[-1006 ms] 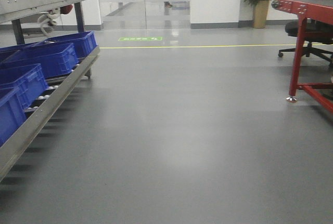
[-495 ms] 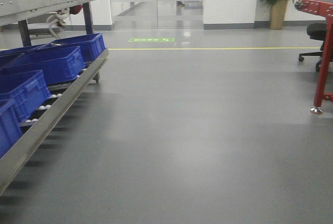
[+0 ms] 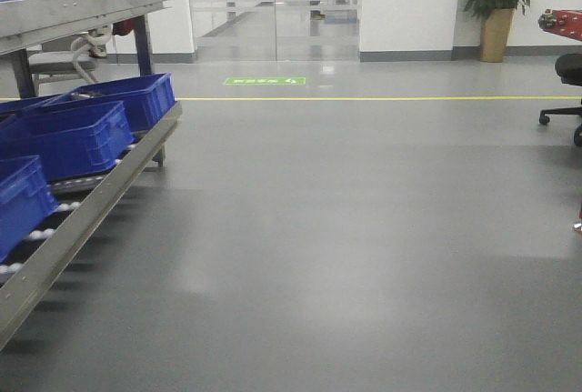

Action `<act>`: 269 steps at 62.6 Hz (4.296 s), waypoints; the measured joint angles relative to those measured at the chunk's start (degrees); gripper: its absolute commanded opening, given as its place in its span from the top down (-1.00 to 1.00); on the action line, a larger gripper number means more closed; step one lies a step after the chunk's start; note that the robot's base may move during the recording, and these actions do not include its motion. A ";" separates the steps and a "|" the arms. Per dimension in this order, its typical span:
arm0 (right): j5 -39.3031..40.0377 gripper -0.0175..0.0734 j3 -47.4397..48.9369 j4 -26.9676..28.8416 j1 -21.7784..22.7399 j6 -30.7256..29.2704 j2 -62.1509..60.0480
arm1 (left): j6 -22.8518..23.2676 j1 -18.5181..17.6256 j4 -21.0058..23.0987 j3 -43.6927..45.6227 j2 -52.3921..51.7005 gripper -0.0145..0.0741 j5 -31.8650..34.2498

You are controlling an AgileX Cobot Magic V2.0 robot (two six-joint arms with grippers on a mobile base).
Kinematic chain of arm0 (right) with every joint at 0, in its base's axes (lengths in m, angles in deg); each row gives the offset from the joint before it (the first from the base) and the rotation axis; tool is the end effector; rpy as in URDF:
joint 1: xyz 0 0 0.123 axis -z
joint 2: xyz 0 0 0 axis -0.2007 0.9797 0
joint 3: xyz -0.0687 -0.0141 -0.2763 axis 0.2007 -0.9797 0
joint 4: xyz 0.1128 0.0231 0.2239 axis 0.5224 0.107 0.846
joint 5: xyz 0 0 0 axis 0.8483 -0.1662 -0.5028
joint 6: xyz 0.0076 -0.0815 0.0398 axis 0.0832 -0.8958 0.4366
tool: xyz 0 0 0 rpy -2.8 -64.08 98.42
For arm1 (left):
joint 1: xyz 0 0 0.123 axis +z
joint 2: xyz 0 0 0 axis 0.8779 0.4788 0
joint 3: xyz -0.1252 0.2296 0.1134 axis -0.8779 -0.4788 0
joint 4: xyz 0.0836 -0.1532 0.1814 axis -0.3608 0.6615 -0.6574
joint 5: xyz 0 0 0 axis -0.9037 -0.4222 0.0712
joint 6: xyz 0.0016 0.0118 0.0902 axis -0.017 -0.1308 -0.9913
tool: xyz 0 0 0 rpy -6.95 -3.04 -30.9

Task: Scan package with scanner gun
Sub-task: 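Drive the base forward along the aisle past the blue bins, then turn the base toward the red workbench and approach it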

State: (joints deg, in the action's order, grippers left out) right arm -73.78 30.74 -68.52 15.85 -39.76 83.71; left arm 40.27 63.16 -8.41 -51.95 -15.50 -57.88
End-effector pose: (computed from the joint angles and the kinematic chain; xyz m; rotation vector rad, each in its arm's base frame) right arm 0.0565 -0.0041 0.2093 0.0238 1.5268 -0.0918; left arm 0.0567 0.0021 0.2076 -0.0745 1.5352 -0.0239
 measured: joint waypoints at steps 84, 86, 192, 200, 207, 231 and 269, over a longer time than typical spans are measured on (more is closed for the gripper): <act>0.00 0.98 0.00 0.00 0.00 0.00 0.00 | 0.00 0.00 0.00 0.00 0.00 0.92 0.00; 0.00 0.98 0.00 0.00 0.00 0.00 0.00 | 0.00 0.00 0.00 0.00 0.00 0.92 0.00; 0.00 0.98 0.00 0.00 0.00 0.00 0.00 | 0.00 0.00 0.00 0.00 0.00 0.92 0.00; 0.00 0.98 0.00 0.00 0.00 0.00 0.00 | 0.00 0.00 0.00 0.00 0.00 0.92 0.00; 0.00 0.98 0.00 0.00 0.00 0.00 0.00 | 0.00 0.00 0.00 0.00 0.00 0.92 0.00; 0.00 0.98 0.00 0.00 0.00 0.00 0.00 | 0.00 0.00 0.00 0.00 0.00 0.92 0.00; 0.00 0.98 0.00 0.00 0.00 0.00 0.00 | 0.00 0.00 0.00 0.00 0.00 0.92 0.00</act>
State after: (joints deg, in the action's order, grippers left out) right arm -73.78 30.74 -68.52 15.85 -39.76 83.71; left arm 40.27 63.16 -8.41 -51.95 -15.50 -57.88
